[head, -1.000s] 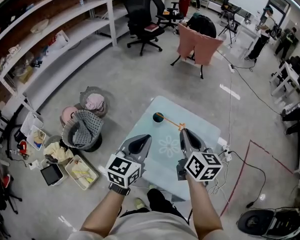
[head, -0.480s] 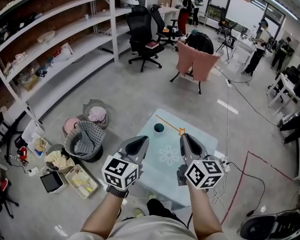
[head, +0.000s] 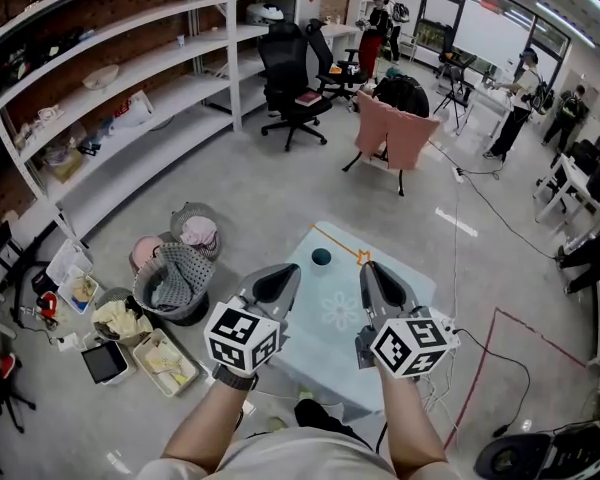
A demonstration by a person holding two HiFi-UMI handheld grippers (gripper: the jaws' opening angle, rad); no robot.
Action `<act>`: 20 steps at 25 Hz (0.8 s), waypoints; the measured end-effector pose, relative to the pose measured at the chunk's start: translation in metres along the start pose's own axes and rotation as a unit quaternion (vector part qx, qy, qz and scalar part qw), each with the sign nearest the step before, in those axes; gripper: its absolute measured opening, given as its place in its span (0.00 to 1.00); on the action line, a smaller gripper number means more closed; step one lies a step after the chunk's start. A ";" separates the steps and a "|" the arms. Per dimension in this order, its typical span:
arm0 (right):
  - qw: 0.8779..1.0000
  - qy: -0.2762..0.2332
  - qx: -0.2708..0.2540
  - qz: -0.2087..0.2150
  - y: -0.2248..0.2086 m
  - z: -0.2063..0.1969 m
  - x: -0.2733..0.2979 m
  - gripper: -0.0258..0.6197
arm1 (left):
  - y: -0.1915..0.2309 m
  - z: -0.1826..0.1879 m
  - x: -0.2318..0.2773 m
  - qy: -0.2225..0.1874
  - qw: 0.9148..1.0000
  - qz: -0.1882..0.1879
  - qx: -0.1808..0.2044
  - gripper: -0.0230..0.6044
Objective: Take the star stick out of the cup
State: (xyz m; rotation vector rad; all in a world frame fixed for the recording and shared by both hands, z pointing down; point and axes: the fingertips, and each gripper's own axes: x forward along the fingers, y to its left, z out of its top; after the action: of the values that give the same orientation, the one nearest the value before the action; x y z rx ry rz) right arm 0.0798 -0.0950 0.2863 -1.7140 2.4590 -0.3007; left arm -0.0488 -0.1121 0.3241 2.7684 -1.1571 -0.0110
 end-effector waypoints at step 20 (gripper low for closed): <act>1.000 -0.002 -0.014 0.002 0.004 0.003 0.000 0.08 | -0.003 0.009 0.000 -0.003 1.000 0.005 0.015 0.05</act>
State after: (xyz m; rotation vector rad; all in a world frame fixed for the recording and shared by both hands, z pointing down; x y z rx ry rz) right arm 0.0771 -0.0940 0.2821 -1.7197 2.4753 -0.2637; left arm -0.0474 -0.1116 0.3149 2.7893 -1.1822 -0.0009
